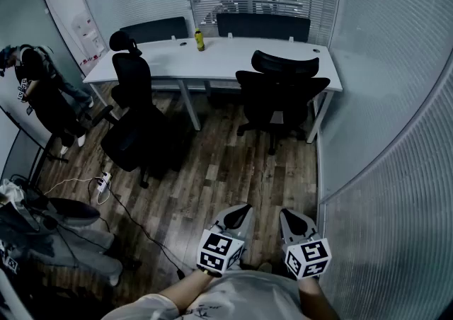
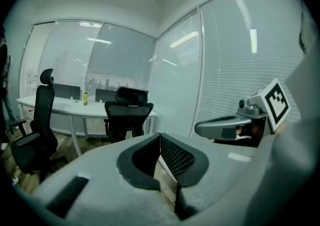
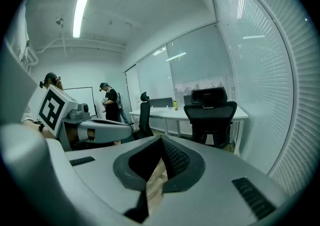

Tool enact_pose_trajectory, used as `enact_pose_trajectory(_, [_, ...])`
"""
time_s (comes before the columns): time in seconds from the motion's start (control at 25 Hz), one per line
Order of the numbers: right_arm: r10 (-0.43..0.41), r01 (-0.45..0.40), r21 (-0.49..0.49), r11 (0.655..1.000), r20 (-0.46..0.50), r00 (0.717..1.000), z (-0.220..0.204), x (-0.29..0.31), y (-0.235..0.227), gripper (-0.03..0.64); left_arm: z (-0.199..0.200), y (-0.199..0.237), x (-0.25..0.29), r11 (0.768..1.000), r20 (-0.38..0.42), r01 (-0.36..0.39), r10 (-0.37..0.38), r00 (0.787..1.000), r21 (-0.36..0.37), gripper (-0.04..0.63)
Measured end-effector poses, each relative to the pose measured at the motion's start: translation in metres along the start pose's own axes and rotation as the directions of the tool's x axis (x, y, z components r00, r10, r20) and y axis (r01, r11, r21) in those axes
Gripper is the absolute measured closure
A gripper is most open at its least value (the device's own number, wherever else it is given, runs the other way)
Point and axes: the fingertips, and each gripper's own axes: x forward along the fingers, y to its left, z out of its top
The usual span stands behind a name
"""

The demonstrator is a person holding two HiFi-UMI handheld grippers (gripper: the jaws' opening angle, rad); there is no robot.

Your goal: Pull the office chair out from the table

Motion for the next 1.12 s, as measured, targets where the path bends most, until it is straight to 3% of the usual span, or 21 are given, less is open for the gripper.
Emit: enact_pose_trajectory(1.12, [-0.006,0.005,0.012,1.000,0.020,1.000,0.001,0.010,0.008,0.609,-0.011,0.014,-0.006,1.000,-0.016,0.003,-0.003,1.000,0.017,0.584])
